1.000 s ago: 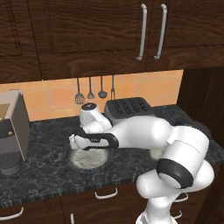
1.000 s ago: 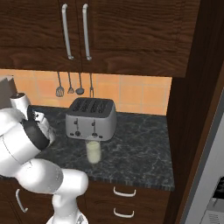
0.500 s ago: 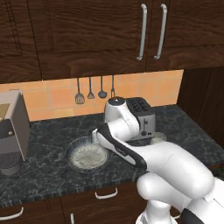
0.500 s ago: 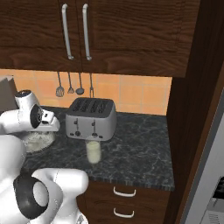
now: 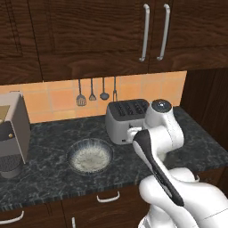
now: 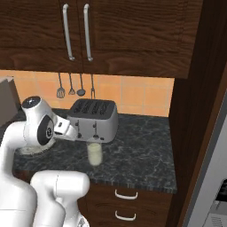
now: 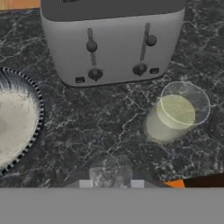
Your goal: Grab a lemon wedge from the fridge and one ice cube from the ice bowl, and put them in the glass of lemonade.
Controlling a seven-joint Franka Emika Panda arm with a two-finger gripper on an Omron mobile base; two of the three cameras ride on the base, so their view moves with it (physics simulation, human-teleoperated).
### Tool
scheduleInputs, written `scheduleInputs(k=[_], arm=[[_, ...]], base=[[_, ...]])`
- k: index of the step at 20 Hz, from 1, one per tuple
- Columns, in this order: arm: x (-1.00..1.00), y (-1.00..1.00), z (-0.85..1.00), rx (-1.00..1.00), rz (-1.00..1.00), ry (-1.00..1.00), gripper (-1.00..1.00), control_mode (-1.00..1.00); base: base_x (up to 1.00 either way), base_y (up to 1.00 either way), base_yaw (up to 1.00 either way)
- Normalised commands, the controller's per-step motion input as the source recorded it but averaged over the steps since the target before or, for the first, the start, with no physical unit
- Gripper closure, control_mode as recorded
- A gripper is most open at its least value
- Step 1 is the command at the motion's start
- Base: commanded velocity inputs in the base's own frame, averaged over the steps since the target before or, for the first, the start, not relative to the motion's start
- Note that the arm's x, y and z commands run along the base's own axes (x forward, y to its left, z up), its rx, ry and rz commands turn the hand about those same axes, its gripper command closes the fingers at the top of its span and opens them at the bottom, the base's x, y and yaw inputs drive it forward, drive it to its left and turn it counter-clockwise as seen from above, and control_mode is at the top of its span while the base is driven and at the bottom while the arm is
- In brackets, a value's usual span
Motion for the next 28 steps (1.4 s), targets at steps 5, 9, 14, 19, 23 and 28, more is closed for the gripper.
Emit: scheduleInputs(k=[5, 9, 14, 19, 23, 28], arm=[[0.01, -0.99, 0.62, 0.08, -0.12, -0.03, 1.0, -1.0], [0.27, -0.41, 0.01, 0.08, 0.0, 0.1, 1.0, -1.0], [0.07, -0.12, -0.09, 0.0, 0.0, 0.03, 1.0, -1.0], [0.11, -0.07, -0.04, 0.0, 0.0, 0.02, 1.0, -1.0], [0.01, 0.0, -0.13, 0.0, -0.03, 0.06, 1.0, -1.0], [0.29, -0.01, -0.09, 0.0, -0.07, 0.17, 1.0, -1.0]], base=[[0.0, 0.0, 0.0], [0.0, 0.0, 0.0], [0.0, 0.0, 0.0], [0.0, 0.0, 0.0], [0.0, 0.0, 0.0], [0.0, 0.0, 0.0]])
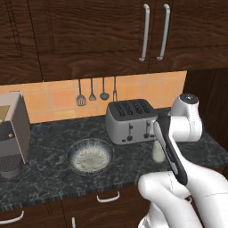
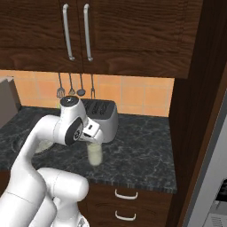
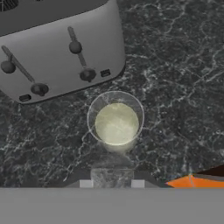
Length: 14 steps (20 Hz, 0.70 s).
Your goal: Grab a lemon wedge from the fridge and one ice cube from the ice bowl, and put them in the glass of lemonade.
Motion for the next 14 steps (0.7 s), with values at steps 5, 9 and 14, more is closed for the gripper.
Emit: scheduleInputs(k=[5, 9, 14], arm=[[0.29, -0.01, 0.34, -0.08, 0.0, 0.12, 1.0, -1.0], [0.18, -0.04, 0.0, 0.0, 0.0, 0.12, 1.0, -1.0], [0.3, -0.03, -0.01, 0.0, 0.0, 0.02, 1.0, -1.0]], base=[[0.0, 0.0, 0.0], [0.0, 0.0, 0.0], [0.0, 0.0, 0.0]])
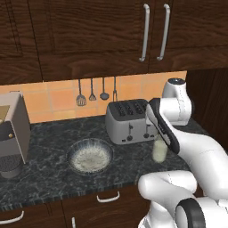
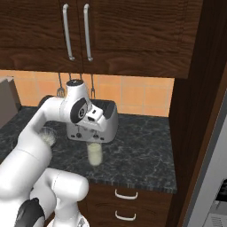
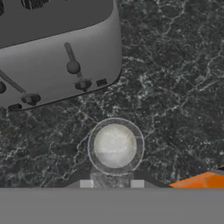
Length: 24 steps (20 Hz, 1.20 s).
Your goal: Grab a lemon wedge from the fridge and one ice cube from the ice bowl, and put them in the glass of lemonade.
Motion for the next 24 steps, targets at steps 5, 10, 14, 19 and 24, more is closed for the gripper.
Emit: scheduleInputs(k=[5, 10, 14, 19, 24], arm=[[0.14, -0.05, -0.24, 0.0, 0.0, 0.0, 1.0, -1.0], [0.0, -0.06, -0.38, 0.01, 0.0, 0.01, 1.0, -1.0], [0.01, 0.0, -0.16, 0.0, 0.0, 0.0, 1.0, -1.0], [0.0, 0.0, -0.06, 0.0, 0.0, 0.0, 1.0, -1.0], [0.0, 0.0, -0.17, 0.03, 0.0, 0.0, 1.0, -1.0]], base=[[0.0, 0.0, 0.0], [0.0, 0.0, 0.0], [0.0, 0.0, 0.0], [0.0, 0.0, 0.0], [0.0, 0.0, 0.0]])
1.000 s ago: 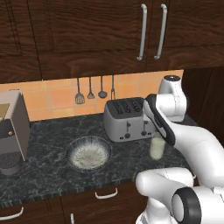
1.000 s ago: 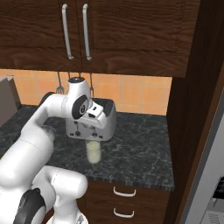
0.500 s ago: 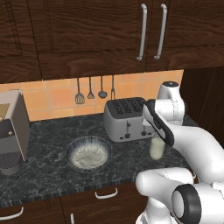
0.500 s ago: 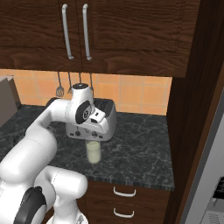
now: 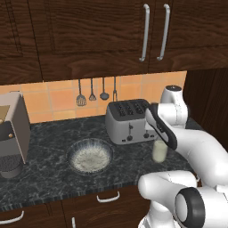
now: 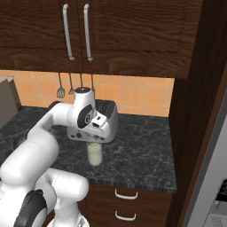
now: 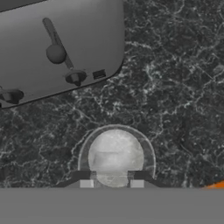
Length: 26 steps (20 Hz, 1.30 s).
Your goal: Grab a lemon wedge from the fridge and one ice cube from the ice bowl, and put them in the glass of lemonade.
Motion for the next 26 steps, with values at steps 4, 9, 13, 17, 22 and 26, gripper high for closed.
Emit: scheduleInputs(k=[4, 9, 13, 17, 22, 26], arm=[[0.0, 0.0, -0.03, 0.01, 0.0, 0.0, -1.0, -1.0], [0.0, 0.0, 0.0, 0.0, 0.0, 0.0, -1.0, -1.0], [0.0, 0.0, 0.0, 0.0, 0.0, 0.01, -1.0, -1.0], [0.0, 0.0, 0.0, 0.0, 0.0, 0.0, -1.0, -1.0], [-0.19, 0.0, 0.31, 0.03, 0.0, -0.12, -1.0, -1.0], [-0.36, 0.03, 0.5, 0.05, 0.0, -0.17, -1.0, -1.0]], base=[[0.0, 0.0, 0.0], [0.0, 0.0, 0.0], [0.0, 0.0, 0.0], [0.0, 0.0, 0.0], [0.0, 0.0, 0.0], [0.0, 0.0, 0.0]])
